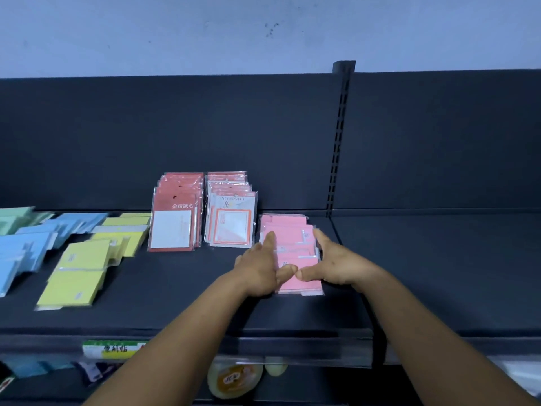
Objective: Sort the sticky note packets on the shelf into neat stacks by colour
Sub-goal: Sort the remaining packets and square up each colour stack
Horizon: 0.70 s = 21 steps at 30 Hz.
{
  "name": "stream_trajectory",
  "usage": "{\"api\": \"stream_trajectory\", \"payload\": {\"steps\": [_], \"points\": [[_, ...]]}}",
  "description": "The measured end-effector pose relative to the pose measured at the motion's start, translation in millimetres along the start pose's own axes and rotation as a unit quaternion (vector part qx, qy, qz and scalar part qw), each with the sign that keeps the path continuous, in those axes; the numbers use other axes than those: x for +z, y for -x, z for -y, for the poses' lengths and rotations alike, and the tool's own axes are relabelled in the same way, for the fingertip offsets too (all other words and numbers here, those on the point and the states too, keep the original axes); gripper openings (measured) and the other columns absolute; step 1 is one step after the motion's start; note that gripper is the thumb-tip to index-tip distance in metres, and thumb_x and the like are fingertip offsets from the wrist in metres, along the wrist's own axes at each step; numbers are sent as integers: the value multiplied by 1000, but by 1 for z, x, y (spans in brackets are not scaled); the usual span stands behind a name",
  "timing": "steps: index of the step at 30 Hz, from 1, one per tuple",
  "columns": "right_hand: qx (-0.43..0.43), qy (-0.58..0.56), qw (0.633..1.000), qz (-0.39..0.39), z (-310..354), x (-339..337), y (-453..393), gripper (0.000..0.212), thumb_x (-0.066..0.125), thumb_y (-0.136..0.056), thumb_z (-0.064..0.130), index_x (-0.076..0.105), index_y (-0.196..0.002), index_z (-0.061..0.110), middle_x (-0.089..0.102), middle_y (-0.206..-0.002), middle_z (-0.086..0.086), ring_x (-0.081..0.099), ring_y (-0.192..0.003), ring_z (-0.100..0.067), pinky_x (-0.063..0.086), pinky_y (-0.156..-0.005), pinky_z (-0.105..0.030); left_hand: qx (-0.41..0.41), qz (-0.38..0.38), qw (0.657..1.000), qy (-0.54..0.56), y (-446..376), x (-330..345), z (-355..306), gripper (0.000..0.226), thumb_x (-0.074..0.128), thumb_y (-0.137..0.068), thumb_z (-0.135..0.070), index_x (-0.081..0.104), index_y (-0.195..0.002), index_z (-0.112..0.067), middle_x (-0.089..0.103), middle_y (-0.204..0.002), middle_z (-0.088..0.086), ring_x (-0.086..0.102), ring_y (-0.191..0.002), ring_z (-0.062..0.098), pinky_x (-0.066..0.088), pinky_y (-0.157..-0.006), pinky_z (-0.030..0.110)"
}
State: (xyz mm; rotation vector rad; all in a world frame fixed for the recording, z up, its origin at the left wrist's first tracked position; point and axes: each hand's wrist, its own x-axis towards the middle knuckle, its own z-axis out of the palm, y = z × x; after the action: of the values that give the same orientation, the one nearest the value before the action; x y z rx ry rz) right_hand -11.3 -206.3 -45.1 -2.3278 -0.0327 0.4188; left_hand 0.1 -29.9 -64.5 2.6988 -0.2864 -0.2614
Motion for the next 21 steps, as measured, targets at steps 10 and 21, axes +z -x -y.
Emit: {"api": "stream_trajectory", "payload": {"steps": [10, 21], "points": [[8, -59, 998, 24, -9, -23, -37, 114, 80, -74, 17, -3, -152, 28, 33, -150, 4, 34, -127, -7, 27, -100, -18, 15, -10, 1000, 19, -34, 2, -10, 87, 46, -93, -52, -7, -152, -17, 9, -159, 12, 10, -145, 34, 18, -117, 45], [39, -35, 998, 22, -7, -31, -63, 132, 82, -69, 16, -22, -148, 32, 33, -150, 7, 30, -136, -14, 26, -104, -23, -19, 17, 1000, 14, -69, -14, -6, 116, 60, -78, -64, -17, -150, -15, 30, -150, 16, 27, -138, 34, 30, -112, 41]]}}
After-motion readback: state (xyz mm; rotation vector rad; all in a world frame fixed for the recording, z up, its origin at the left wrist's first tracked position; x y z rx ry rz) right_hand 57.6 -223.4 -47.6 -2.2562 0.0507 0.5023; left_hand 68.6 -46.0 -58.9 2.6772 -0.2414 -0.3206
